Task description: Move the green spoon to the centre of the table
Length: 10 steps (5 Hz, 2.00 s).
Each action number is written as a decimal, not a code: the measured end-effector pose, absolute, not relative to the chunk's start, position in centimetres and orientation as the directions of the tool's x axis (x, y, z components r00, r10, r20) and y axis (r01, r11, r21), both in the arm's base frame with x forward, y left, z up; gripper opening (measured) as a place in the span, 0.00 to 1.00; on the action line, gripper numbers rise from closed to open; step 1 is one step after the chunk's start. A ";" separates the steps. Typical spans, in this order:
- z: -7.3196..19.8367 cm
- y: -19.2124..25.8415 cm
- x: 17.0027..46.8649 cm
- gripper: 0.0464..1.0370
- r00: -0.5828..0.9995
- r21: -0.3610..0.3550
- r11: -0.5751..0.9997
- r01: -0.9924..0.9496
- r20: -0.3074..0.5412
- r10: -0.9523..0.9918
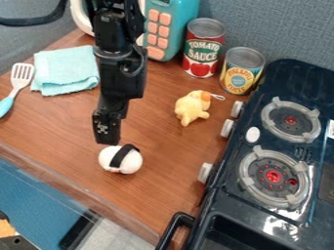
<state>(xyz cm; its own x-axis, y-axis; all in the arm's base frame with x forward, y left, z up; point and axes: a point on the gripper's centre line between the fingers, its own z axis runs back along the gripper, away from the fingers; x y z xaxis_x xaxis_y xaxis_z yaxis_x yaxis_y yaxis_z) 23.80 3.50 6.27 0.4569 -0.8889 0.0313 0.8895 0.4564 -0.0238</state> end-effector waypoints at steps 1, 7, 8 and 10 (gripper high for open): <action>5.8 3.4 23.6 0.96 0.460 -0.045 0.459 0.887 0.027 -0.887; 5.5 17.5 18.6 0.96 0.994 -0.026 0.994 0.108 0.027 -0.108; 4.8 19.3 19.1 0.96 1.000 0.004 1.000 0.014 0.004 -0.014; 3.6 22.7 18.8 0.96 0.992 0.040 0.992 -0.123 -0.004 0.123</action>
